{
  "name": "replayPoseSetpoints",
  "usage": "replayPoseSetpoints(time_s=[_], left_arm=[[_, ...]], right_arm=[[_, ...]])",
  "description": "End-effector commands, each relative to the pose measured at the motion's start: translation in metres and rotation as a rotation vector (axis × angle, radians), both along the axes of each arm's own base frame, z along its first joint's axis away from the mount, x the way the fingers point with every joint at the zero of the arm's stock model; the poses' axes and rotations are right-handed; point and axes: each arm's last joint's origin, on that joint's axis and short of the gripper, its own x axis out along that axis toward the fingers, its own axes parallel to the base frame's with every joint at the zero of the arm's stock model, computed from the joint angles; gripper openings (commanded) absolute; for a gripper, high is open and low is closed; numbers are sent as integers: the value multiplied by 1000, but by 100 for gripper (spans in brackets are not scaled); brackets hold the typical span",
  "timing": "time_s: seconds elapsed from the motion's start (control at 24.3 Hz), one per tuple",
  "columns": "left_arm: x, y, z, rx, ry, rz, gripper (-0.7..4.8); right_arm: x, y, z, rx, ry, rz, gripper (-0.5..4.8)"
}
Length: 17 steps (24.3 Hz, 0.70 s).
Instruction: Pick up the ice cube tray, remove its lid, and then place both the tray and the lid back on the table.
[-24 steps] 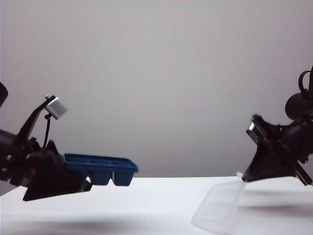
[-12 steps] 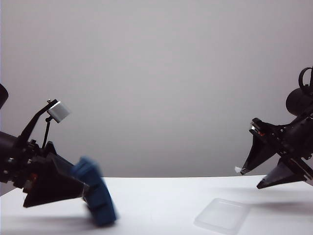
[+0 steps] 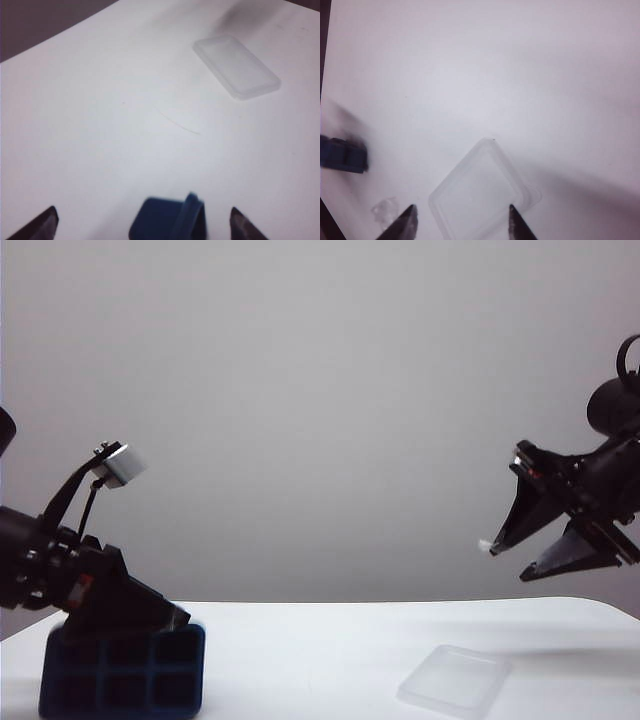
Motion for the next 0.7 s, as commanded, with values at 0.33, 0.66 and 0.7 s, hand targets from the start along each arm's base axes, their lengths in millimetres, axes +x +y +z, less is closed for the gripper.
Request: replayPoseSetpoints(time_s=[0.33, 0.66, 0.7], left_arm=[[3, 4, 47, 32, -195, 128, 479], [-29, 12, 97, 76, -174, 197, 438], [-34, 13, 101, 88, -164, 211, 420]], right_arm=[[-14, 0, 30, 3, -9, 24, 198], [-52, 6, 69, -49, 26, 97, 84], [-56, 8, 74, -66, 23, 98, 84]])
